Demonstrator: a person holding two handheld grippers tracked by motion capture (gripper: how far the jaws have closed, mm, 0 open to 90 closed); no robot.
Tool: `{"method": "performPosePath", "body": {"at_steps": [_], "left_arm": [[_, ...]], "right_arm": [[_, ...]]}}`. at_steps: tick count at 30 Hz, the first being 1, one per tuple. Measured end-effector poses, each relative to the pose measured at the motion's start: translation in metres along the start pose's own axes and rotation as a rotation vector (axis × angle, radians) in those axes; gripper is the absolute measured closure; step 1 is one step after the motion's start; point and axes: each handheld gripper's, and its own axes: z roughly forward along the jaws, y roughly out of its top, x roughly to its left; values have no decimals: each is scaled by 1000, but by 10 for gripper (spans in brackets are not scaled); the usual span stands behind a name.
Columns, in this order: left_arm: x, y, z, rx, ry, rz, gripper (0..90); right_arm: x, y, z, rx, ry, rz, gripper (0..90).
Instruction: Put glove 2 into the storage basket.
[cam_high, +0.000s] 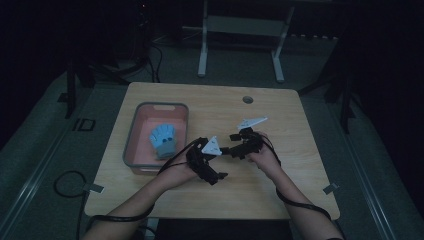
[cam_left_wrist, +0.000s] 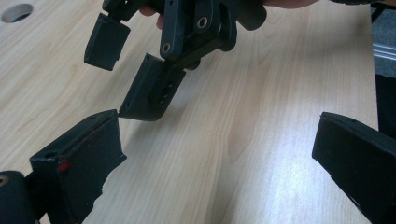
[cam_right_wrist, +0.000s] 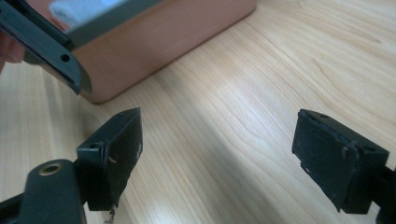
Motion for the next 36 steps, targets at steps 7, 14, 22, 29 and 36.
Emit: {"method": "performPosePath", "body": {"at_steps": [7, 14, 22, 29, 36], "left_arm": [[-7, 2, 13, 11, -3, 18, 19], [-14, 1, 27, 4, -27, 18, 20], [-20, -4, 42, 0, -31, 36, 19], [-21, -9, 52, 6, -45, 27, 19], [-24, -8, 61, 6, -75, 28, 20]], "right_arm": [[-4, -18, -8, -8, -29, 24, 161], [-6, -30, -11, -13, -34, 41, 161], [-9, -48, -19, -3, -49, 41, 161], [-11, -59, -22, -4, -59, 47, 161], [-12, -67, -26, -4, -76, 54, 160]]}}
